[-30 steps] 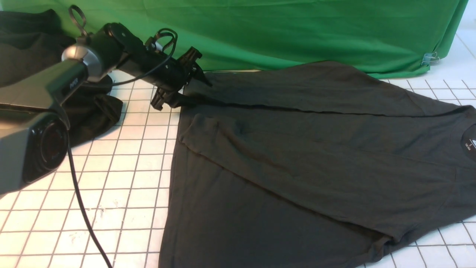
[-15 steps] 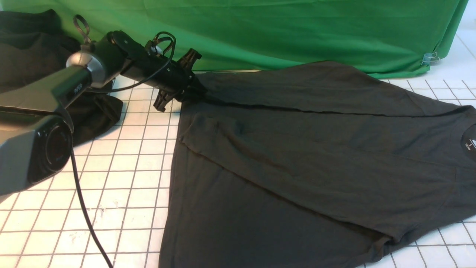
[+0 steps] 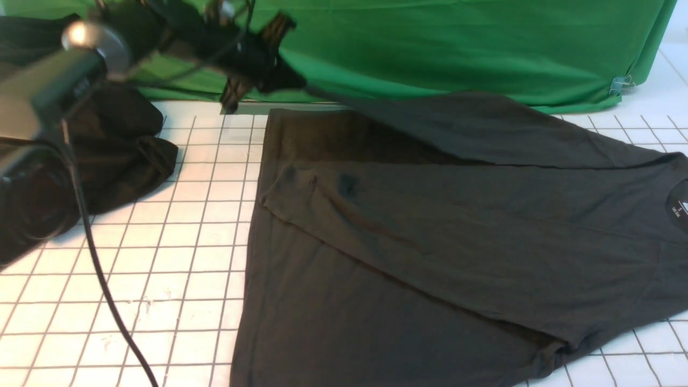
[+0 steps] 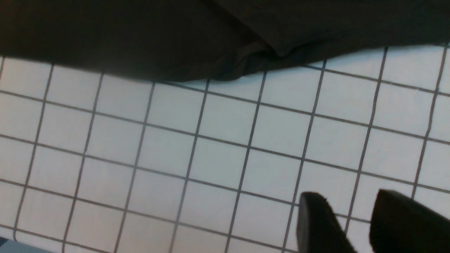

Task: Fold a long-sleeved shirt over a white checkered tablecloth.
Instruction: 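Fold the left side of the dark shirt inward over its body with the left gripper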

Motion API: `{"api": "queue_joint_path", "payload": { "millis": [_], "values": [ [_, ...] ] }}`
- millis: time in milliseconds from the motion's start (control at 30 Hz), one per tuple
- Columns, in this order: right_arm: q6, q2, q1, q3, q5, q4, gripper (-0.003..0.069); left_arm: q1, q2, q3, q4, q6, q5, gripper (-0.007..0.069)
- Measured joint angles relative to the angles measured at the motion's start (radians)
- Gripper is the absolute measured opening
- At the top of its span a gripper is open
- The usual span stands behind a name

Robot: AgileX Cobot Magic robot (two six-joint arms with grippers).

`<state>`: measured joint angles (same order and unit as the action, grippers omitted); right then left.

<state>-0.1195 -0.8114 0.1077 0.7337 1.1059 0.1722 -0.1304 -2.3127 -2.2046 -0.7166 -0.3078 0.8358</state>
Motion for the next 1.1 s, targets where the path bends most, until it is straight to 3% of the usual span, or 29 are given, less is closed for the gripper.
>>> {"api": "queue_joint_path", "payload": {
  "millis": [133,300,433,667,933,1100],
  "values": [
    [0.000,0.000,0.000,0.000,0.001,0.000,0.0227,-0.026,0.084,0.009,0.053,-0.038,0.113,0.0016],
    [0.000,0.000,0.000,0.000,-0.002,0.000,0.0234,-0.100,0.194,0.144,0.231,-0.061,0.229,0.0016],
    [0.000,0.000,0.000,0.000,-0.007,0.000,0.0237,-0.163,0.295,0.379,0.276,-0.088,0.166,0.0016],
    [0.000,0.000,0.000,0.000,-0.008,0.000,0.0239,-0.172,0.380,0.680,0.271,-0.074,0.054,0.0016],
    [0.000,0.000,0.000,0.000,-0.008,0.000,0.0240,-0.172,0.381,0.828,0.266,-0.050,-0.038,0.0019],
    [0.000,0.000,0.000,0.000,-0.009,0.000,0.0240,-0.173,0.381,0.849,0.267,-0.034,-0.016,0.0081]
  ]
}}
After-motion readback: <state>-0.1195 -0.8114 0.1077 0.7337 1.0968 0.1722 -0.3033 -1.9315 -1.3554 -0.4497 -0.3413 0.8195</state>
